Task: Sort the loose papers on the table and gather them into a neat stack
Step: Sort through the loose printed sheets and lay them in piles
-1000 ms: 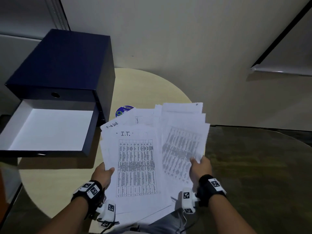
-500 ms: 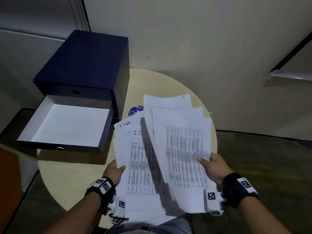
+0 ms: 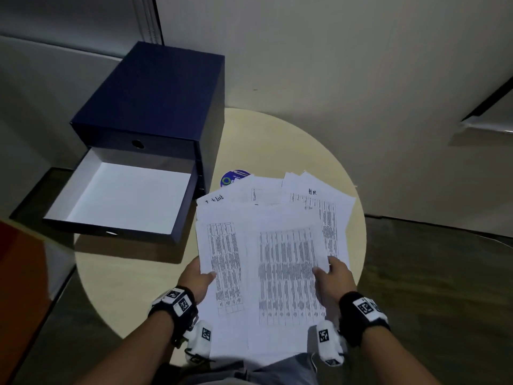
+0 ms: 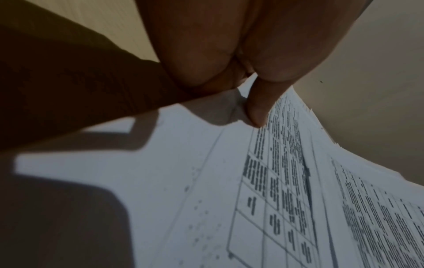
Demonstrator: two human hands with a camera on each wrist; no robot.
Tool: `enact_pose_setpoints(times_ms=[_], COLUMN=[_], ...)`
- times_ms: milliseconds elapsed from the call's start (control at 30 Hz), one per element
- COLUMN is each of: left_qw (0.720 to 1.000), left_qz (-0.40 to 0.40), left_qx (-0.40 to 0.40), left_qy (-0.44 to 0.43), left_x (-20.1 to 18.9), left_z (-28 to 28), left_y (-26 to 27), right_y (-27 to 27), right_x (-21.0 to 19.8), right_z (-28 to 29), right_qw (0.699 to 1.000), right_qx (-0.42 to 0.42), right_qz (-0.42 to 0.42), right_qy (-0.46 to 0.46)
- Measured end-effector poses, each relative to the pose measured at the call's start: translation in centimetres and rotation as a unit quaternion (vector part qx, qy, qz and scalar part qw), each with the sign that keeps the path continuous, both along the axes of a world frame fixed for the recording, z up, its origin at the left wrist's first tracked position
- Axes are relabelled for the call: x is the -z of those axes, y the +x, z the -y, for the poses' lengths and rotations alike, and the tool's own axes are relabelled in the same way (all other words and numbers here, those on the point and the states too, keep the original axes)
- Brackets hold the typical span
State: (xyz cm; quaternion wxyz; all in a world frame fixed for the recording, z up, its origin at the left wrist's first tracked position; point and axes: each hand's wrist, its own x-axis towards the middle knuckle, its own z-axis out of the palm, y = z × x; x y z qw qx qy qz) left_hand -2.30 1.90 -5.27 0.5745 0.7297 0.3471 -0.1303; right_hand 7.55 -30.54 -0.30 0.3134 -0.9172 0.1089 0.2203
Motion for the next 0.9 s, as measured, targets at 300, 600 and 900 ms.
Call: enact_pose_setpoints(times_ms=[300, 600, 900], left_qw=[0.998, 0.969, 0.94], left_qz=[0.05, 0.208, 0.241], left_qx=[0.021, -0.018, 0.049], left_qy=[0.032, -0.13, -0.235], left_x=[-1.5, -6.3, -9.3], left_z=[1.1, 2.3, 7.2], left_y=[-0.1, 2.0, 5.7], right_y=[-2.2, -0.8, -1.9], right_x=[1.6, -1.6, -4.9], right_z=[-6.3, -4.1, 0.0], right_qw=[0.987, 0.942, 0.935], right_qx=[-0.147, 0.033, 0.071], right_qz=[-0.056, -0.054, -0.028], right_qy=[-0.025, 0.329, 0.345])
